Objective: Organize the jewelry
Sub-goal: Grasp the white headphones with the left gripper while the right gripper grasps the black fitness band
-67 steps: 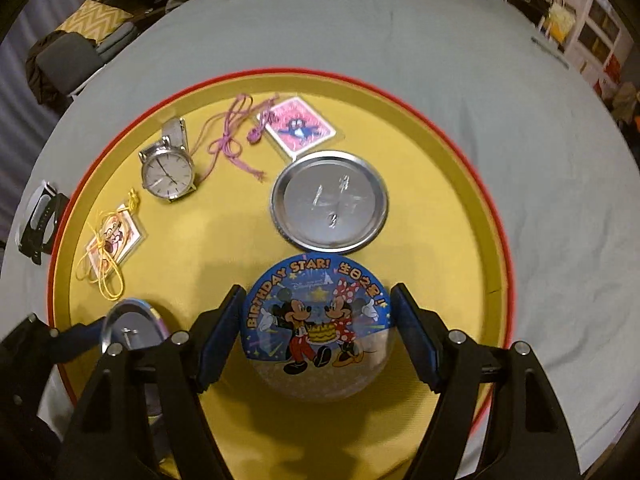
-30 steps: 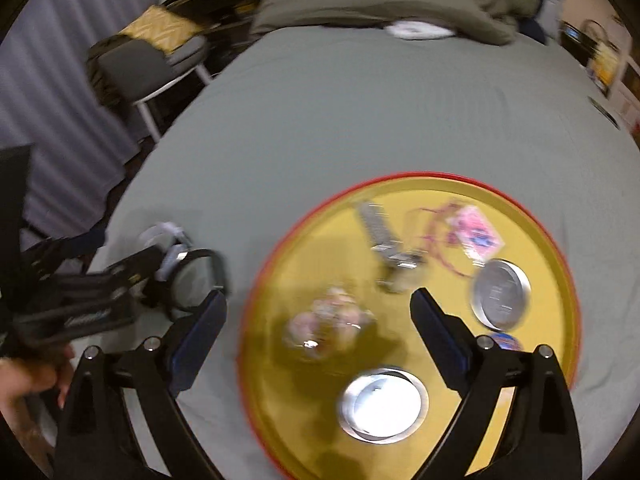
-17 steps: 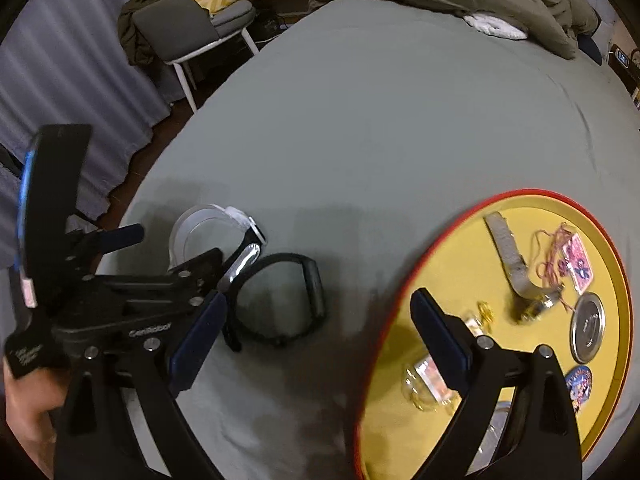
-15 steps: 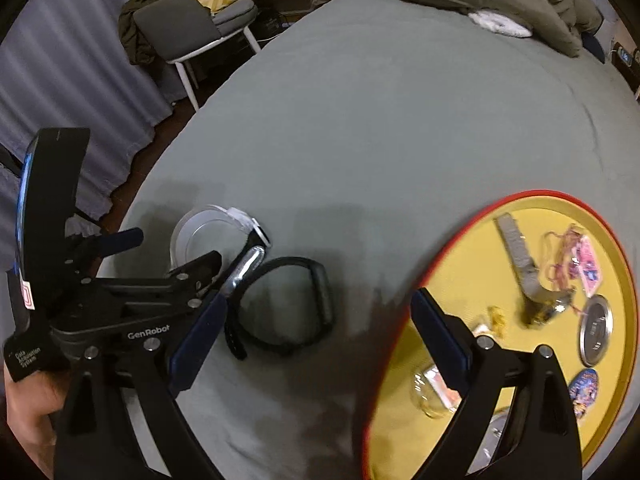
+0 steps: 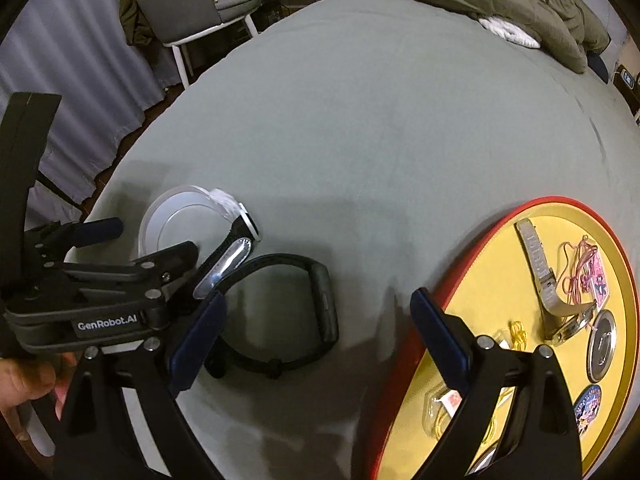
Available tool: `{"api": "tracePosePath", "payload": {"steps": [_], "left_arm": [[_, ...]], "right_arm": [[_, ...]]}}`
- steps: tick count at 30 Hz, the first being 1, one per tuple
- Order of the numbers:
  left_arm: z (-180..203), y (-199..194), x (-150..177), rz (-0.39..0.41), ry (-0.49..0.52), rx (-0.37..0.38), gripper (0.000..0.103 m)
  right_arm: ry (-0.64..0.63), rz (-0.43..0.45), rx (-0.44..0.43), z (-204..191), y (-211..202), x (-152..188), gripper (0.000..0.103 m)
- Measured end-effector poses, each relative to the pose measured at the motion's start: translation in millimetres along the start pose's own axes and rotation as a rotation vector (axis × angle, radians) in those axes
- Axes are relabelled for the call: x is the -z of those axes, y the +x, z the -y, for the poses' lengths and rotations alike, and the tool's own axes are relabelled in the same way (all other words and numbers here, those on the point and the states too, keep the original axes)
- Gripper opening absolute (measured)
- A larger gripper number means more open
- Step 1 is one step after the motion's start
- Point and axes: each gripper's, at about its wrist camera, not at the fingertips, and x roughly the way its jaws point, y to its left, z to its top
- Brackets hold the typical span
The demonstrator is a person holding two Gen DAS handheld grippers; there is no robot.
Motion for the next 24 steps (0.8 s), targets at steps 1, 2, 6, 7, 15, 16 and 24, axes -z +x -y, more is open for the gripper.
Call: {"api": "tracePosePath", "payload": {"steps": [1, 2, 6, 7, 15, 16, 24], "left_arm": [[-1, 1, 1, 0.003, 0.002, -0.01, 0.093], [3, -1, 3, 0.008, 0.005, -0.024, 0.087], [8, -4, 6, 0.025, 0.039, -0.065, 0.068], [5, -5, 6, 0.031, 0.036, -0.068, 0.064], [-10, -11, 3, 0.06, -0.02, -0.029, 0.012], [-7, -13, 4, 0.062, -0.018, -0.03, 0.011], [-9, -17, 6, 0.072, -0.033, -0.015, 0.009]], "right_arm": [[-0.005, 0.002, -0.007, 0, 1, 1, 0.089], [-0.01, -0.002, -0.017, -1, 3, 2, 0.089], [-0.087, 0.009, 0.01, -13, 8, 8, 0.079], [-0.09, -0.001, 0.002, -13, 10, 9, 0.066], [-0.048, 0.002, -0.048, -1, 13, 12, 0.026], [-0.036, 0.004, -0.059, 3, 13, 11, 0.024], [0.0, 0.017, -0.076, 17, 10, 11, 0.014]]}}
